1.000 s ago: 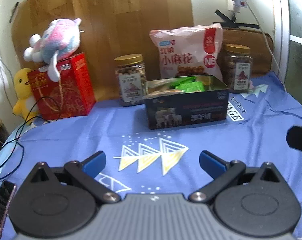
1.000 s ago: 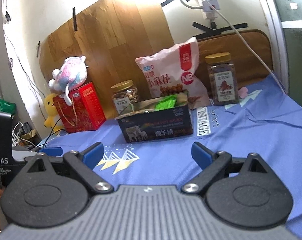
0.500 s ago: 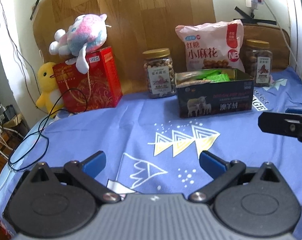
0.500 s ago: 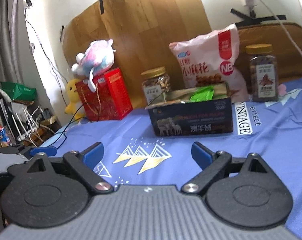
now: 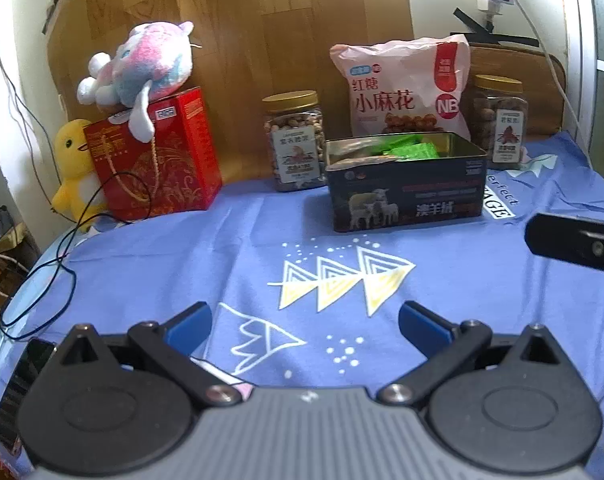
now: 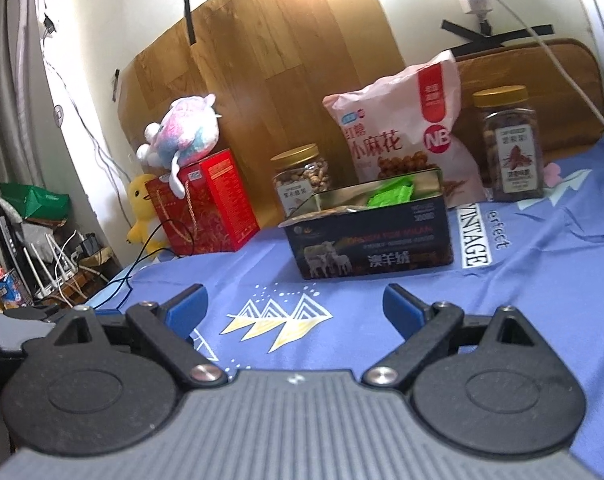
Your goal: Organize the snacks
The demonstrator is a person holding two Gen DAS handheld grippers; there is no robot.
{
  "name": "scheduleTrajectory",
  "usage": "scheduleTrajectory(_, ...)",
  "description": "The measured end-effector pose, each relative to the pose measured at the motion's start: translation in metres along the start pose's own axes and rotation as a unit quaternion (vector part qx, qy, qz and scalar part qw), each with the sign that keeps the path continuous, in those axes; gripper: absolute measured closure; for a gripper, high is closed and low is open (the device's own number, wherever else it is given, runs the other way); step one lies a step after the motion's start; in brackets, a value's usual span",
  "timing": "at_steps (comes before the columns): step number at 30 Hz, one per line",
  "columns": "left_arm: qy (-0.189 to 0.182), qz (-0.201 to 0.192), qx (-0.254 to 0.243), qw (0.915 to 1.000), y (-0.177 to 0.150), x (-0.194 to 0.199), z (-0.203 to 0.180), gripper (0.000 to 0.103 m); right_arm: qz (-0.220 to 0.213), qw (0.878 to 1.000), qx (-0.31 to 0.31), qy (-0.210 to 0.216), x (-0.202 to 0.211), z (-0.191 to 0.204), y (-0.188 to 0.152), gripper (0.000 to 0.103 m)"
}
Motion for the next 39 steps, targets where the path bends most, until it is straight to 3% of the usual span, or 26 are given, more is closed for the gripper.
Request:
scheduleTrajectory(12,-0.039,-0.002,-0.018,0.9991,0.02,-0.001,-0.036,0.0,-0.025,0.998,-0.006,-0.049,0.041,-0.01,-0.001,0.007)
scheduleTrajectory(39,-0.023,0.008,-0.016,0.9996,0.005,-0.008,-0.042,0.0,-0.024,0.998,-0.009,-0.063,0.052,-0.009,-0.011,0.007)
Point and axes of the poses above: each gripper's, at about its wrist camera, not at the fingertips, and x roughly against the way its jaws point, z to its left, y to its top, the point moved 5 cm from there along -x, roughly the way its jaws point, and after that the axes turned 4 degrees about -z, right-handed, at the moved point
